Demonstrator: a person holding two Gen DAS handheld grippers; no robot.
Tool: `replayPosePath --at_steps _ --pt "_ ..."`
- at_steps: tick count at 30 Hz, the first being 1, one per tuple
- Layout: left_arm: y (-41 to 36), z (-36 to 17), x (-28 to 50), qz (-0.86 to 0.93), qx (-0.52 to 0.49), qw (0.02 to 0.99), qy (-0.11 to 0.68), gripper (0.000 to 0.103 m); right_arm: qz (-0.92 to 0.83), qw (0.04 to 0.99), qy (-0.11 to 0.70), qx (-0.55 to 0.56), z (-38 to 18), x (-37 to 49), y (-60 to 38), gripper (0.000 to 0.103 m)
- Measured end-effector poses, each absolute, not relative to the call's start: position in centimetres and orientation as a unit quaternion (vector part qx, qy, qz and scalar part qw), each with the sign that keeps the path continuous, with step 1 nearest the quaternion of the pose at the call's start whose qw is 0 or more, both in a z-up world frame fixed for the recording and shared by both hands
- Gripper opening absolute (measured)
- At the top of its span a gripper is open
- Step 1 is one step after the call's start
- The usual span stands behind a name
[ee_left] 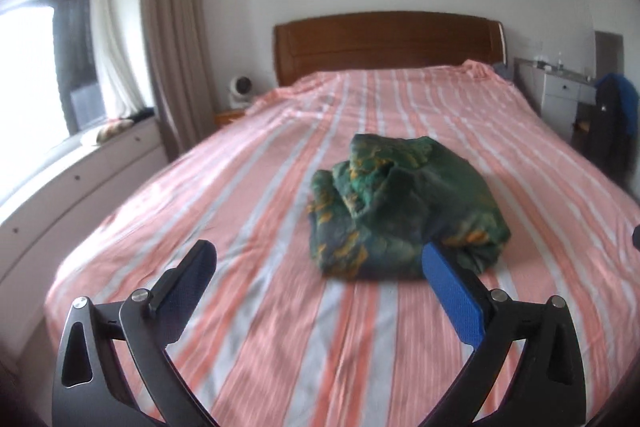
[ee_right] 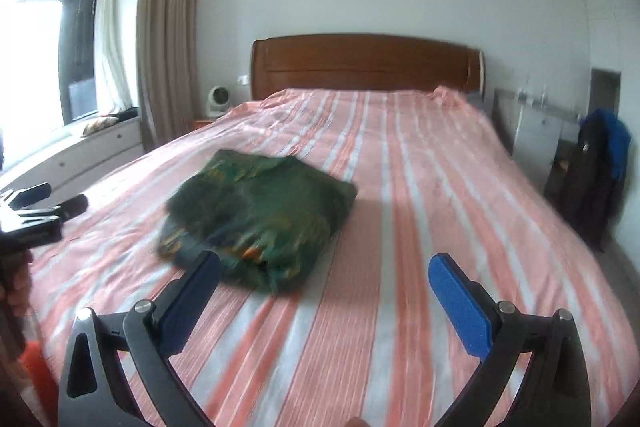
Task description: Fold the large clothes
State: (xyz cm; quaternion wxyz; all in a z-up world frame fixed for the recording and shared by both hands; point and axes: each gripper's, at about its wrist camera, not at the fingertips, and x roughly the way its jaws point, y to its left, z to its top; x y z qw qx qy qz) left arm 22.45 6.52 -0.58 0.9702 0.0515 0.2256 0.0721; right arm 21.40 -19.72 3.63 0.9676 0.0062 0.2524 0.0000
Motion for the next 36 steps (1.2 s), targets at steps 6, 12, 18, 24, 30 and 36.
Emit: replayPosePath --at_steps 6,12,18,24,30,36 --pt "4.9 -1.7 17.4 0.021 0.029 0.958 0.285 0.103 -0.035 0.957 0.288 0.012 2.5 16.1 -19.1 0.103" --pt "2.8 -2.3 14.0 0.018 0.061 0.946 0.319 0.103 -0.022 0.947 0.319 0.039 2.2 12.2 -17.8 0.103" --pt "2.8 -2.0 12.4 0.015 0.064 0.943 0.325 0.103 -0.043 0.940 0.338 0.003 2.3 11.1 -15.3 0.103" --pt "3.2 -1.9 12.1 0.020 0.062 0.945 0.320 0.103 -0.038 0.935 0.351 -0.024 1.9 11.0 -13.3 0.103" --pt "3.6 -2.7 12.3 0.001 0.044 0.942 0.332 0.103 -0.040 0.931 0.362 -0.026 1.3 10.4 -12.5 0.103" --pt "2.3 -2.5 11.9 0.005 0.065 0.947 0.314 0.103 -0.035 0.932 0.359 -0.021 1.5 9.8 -12.4 0.103"
